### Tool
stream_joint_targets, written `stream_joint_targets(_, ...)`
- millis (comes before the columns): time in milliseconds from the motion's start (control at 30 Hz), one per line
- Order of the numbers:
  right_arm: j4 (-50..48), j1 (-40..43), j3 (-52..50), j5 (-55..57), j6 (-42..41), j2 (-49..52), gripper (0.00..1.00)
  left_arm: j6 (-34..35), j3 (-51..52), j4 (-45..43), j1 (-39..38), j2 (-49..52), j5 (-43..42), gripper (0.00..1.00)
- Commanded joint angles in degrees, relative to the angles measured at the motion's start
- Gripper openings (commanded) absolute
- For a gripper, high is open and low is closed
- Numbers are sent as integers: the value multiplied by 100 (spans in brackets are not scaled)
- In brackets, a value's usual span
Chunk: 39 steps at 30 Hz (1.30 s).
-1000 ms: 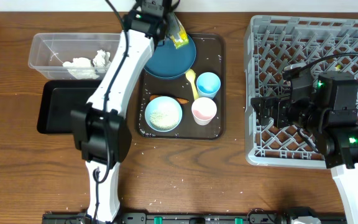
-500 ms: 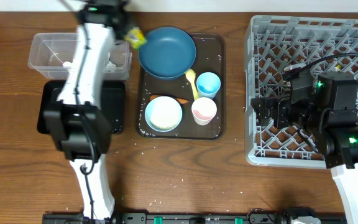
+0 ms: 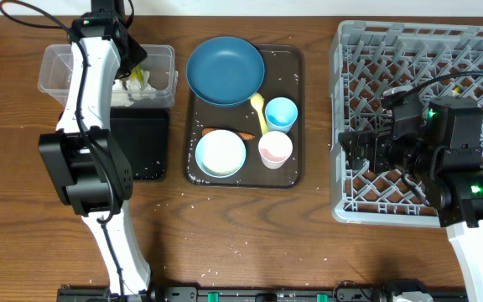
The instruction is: Sort waste into correct bins and load items into the dishwasher rack
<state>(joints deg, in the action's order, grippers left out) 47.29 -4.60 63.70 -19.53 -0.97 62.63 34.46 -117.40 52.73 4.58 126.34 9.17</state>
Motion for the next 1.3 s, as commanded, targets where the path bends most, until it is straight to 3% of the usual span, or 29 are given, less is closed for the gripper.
stream_joint_targets(0,-13,66,101,-44,61,2,99,-345,-83,46,33,-210,-229,73)
stream_joint_targets(233,-11,66,101,-42,61,2,99,-791,-85,634,-197,-1038,-1305,73)
stream_joint_targets(633,-9,66,101,-42,61,2,99,-1346,291,2573,-1895,-1384,-1259,68)
stream_joint_targets(800,-13,66,101,-42,61,2,99,-1285,1180,2199,-2645,-1384,-1320,67)
stream_joint_targets(967,-13,66,101,-42,61,2,99,-1346,2037,1217,-3373,-1384,-1628,67)
stream_joint_targets(1267,-2,66,101,-44,59,2,99,-1346,2240,376,-4048,-1355,-1624,68)
